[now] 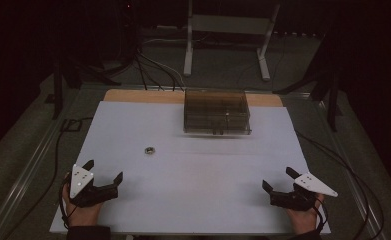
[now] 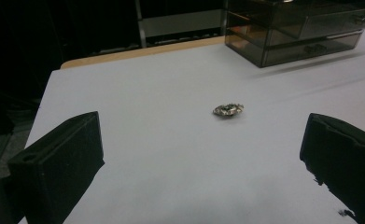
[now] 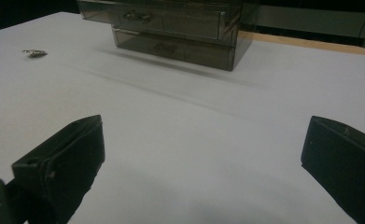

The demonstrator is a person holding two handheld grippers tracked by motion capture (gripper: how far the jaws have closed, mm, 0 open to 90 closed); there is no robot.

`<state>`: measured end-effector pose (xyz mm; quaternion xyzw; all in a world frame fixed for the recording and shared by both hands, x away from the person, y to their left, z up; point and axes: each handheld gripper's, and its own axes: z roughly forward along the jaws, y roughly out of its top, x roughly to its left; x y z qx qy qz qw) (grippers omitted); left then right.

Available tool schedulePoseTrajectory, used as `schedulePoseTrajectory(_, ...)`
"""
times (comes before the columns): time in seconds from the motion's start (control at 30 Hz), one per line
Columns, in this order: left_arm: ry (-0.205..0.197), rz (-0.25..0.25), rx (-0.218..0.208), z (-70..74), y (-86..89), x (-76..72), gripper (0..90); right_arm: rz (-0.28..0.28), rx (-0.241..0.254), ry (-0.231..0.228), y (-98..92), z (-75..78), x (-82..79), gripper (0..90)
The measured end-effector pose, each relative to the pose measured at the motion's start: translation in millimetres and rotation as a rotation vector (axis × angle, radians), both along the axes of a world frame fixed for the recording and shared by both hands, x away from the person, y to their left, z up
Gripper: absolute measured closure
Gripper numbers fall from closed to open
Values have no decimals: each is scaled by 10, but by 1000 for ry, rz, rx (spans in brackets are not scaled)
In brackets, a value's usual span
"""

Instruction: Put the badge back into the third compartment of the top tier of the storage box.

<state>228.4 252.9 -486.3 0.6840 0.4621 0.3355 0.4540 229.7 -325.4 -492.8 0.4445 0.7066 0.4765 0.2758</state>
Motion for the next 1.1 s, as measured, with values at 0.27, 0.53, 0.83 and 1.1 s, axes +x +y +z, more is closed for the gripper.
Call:
schedulePoseTrajectory(0.27,6,5,4,-2,-1,2,4,0,-8,-18,11,6,-2,0)
schedulePoseTrajectory(0.53,-7,-2,5,102,-45,44,4,-10,-5,-29,-2,6,-7,0)
schedulePoseTrajectory(0.83,-3,-30,21,191,-138,165,4,-5,7,-35,-5,5,-4,0)
schedulePoseTrajectory(1.1,-4,-39,0,213,-181,270,4,-7,8,-39,-3,6,-3,0)
